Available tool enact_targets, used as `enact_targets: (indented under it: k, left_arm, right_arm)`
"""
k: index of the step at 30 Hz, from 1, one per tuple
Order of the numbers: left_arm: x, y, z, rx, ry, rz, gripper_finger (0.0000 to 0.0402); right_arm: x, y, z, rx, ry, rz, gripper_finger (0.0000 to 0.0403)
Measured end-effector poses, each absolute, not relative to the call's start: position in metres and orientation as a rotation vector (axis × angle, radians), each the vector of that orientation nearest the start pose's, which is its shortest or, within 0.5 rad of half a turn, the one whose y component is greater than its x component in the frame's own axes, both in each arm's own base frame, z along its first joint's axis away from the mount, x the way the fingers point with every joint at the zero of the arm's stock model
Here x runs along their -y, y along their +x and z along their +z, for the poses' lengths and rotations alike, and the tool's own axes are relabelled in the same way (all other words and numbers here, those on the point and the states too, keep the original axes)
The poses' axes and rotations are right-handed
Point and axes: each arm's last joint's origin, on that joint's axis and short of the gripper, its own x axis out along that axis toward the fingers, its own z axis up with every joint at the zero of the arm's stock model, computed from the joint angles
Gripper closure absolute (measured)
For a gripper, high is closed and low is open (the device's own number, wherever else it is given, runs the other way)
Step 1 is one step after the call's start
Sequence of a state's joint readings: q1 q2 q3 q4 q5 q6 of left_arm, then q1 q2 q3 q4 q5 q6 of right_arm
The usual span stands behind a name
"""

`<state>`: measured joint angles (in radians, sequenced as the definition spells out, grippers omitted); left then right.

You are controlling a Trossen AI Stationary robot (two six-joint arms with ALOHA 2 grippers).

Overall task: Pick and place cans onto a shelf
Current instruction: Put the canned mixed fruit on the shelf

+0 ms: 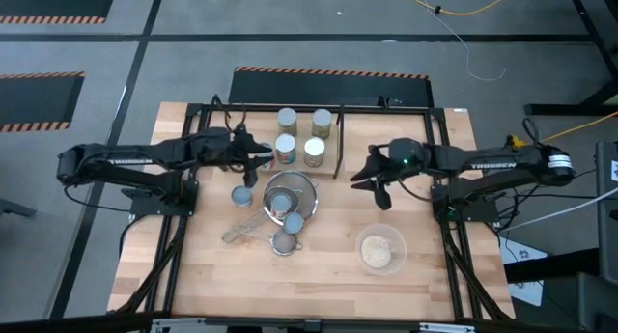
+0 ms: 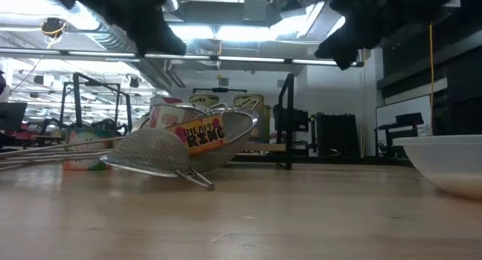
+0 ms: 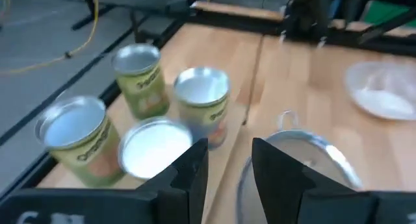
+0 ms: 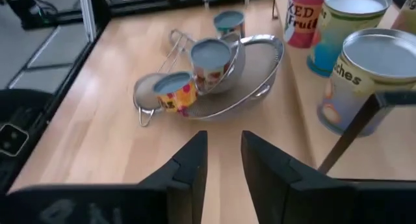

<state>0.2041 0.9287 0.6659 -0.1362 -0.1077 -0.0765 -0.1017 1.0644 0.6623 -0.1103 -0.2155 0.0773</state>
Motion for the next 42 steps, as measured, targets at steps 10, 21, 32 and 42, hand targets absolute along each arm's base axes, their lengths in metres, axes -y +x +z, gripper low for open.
enact_targets:
  k: [10,21,32,42]
  left_arm:
    - [-0.057,0.202,0.244,-0.608,-0.127,0.367,0.0289]
    - [-0.062,0.207,0.228,-0.722,-0.101,0.456,0.0289]
    - [-0.064,0.214,0.217,-0.777,-0.096,0.452,0.0295]
    - [-0.066,0.213,0.217,-0.782,-0.090,0.476,0.0370]
  right_arm:
    - [0.016,0.215,0.215,-0.390,0.236,0.079,0.0305]
    - [0.016,0.214,0.213,-0.389,0.239,0.080,0.0305]
    - [0.016,0.214,0.212,-0.390,0.236,0.080,0.0305]
    - [0.016,0.214,0.212,-0.390,0.235,0.080,0.0305]
